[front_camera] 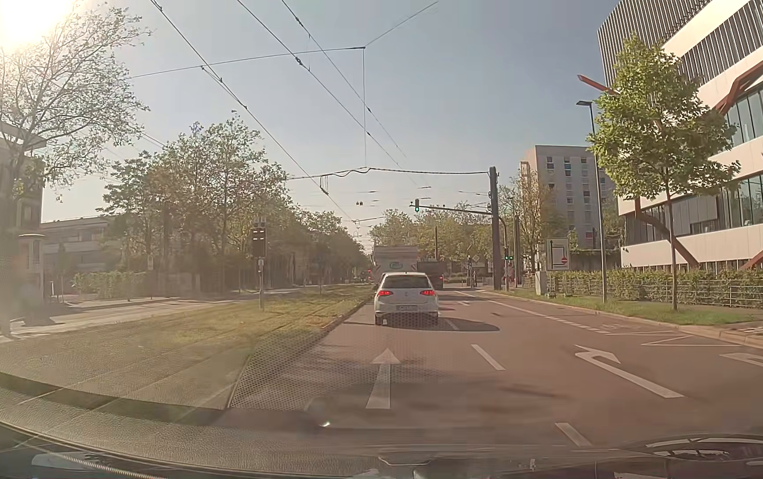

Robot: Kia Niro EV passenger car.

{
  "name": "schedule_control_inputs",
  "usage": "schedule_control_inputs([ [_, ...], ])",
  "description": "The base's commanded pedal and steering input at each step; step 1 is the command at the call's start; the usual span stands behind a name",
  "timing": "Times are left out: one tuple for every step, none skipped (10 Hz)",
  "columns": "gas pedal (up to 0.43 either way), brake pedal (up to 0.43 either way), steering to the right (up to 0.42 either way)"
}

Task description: Follow the waypoints while adhering to traffic rules and regulations

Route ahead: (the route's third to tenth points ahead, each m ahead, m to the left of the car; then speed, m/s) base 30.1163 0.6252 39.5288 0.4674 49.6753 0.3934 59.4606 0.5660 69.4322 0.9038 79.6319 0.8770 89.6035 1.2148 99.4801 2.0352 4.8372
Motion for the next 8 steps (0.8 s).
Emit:
schedule_control_inputs([
  [0.22,0.0,0.0],
  [0.22,0.0,0.0],
  [0.22,0.0,-0.001],
  [0.22,0.0,-0.004],
  [0.22,0.0,-0.006],
  [0.22,0.0,-0.006],
  [0.22,0.0,-0.005],
  [0.22,0.0,-0.005],
])
